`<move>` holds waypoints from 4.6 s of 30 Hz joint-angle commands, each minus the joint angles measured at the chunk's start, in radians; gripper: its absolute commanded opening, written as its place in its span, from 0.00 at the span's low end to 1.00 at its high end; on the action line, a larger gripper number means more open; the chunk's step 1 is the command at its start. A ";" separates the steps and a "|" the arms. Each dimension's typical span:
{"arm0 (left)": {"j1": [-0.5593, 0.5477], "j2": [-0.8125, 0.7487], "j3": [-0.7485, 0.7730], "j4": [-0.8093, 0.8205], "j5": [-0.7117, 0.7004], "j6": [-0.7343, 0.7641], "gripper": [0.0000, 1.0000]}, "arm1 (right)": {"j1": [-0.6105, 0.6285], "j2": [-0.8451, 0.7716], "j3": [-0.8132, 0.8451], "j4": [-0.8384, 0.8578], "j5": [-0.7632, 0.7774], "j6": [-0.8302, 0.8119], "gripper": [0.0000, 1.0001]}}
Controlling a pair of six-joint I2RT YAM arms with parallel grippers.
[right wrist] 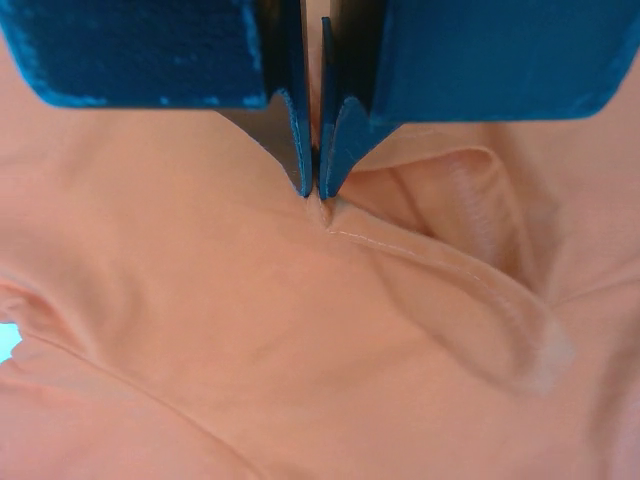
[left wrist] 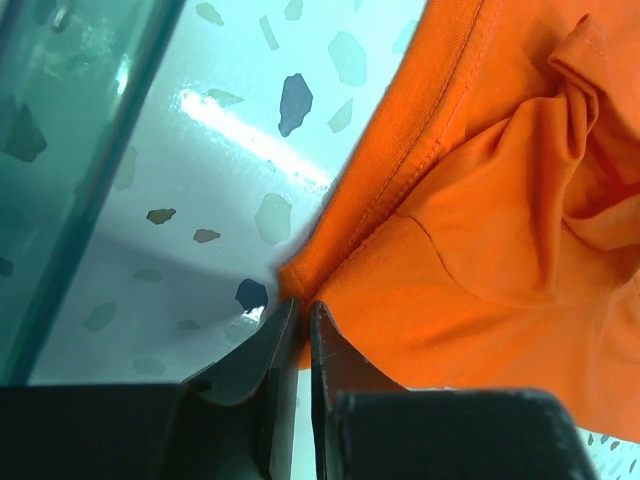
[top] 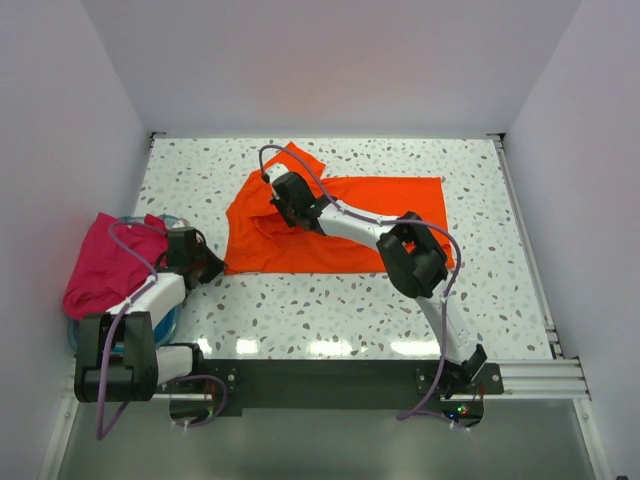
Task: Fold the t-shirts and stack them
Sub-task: Fold the tshirt
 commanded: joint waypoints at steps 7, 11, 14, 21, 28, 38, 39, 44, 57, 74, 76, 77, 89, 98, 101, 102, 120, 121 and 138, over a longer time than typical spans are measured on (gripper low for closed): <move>0.008 -0.004 0.004 0.001 -0.013 0.012 0.05 | -0.066 0.026 0.044 -0.029 -0.003 0.062 0.01; 0.008 -0.002 0.001 -0.001 -0.011 0.011 0.02 | -0.079 0.028 0.036 -0.026 -0.018 0.091 0.11; 0.008 -0.002 0.001 -0.002 -0.013 0.011 0.01 | -0.093 0.020 0.036 -0.031 -0.014 0.112 0.28; 0.008 -0.014 -0.006 0.002 -0.002 0.000 0.00 | -0.210 -0.096 0.035 -0.173 0.020 0.247 0.74; 0.008 -0.048 -0.012 0.004 0.006 -0.024 0.00 | -0.380 -0.451 -0.346 -0.317 0.089 0.452 0.80; 0.008 -0.086 -0.021 0.021 0.041 -0.044 0.00 | -0.604 -0.823 -0.855 -0.379 0.072 0.637 0.73; 0.008 -0.094 -0.024 0.021 0.039 -0.044 0.00 | -0.622 -0.840 -0.878 -0.364 0.052 0.635 0.70; 0.008 -0.097 -0.036 0.036 0.052 -0.046 0.00 | -0.676 -0.825 -0.864 -0.324 0.017 0.631 0.31; 0.008 -0.096 -0.053 0.054 0.055 -0.041 0.00 | -0.722 -0.576 -0.671 -0.333 0.043 0.626 0.06; 0.009 -0.117 -0.050 0.048 0.062 -0.035 0.00 | -0.774 -0.461 -0.455 -0.410 0.117 0.569 0.19; 0.008 -0.119 -0.053 0.048 0.062 -0.035 0.01 | -0.774 -0.498 -0.482 -0.419 0.132 0.579 0.31; 0.008 -0.120 -0.053 0.048 0.064 -0.037 0.01 | -0.774 -0.547 -0.498 -0.426 0.134 0.583 0.47; 0.009 -0.154 -0.058 0.017 0.052 -0.034 0.03 | -0.774 -0.964 -0.953 -0.397 0.046 0.634 0.64; 0.009 -0.162 -0.058 0.007 0.030 -0.029 0.03 | -0.774 -0.885 -0.969 -0.327 0.014 0.666 0.65; 0.009 -0.157 -0.061 0.014 0.030 -0.029 0.03 | -0.776 -0.850 -0.952 -0.308 0.040 0.671 0.64; 0.009 -0.151 -0.061 0.016 0.030 -0.028 0.03 | -0.777 -0.839 -0.944 -0.298 0.046 0.672 0.64; 0.009 -0.255 -0.052 -0.153 -0.036 -0.040 0.00 | -0.937 -0.929 -0.917 -0.422 -0.020 0.597 0.00; 0.008 -0.273 -0.049 -0.173 -0.043 -0.043 0.00 | -0.948 -0.963 -0.917 -0.439 -0.023 0.592 0.00; -0.005 -0.516 0.060 -0.351 -0.002 -0.034 0.56 | -0.983 -1.169 -0.943 -0.505 -0.096 0.548 0.86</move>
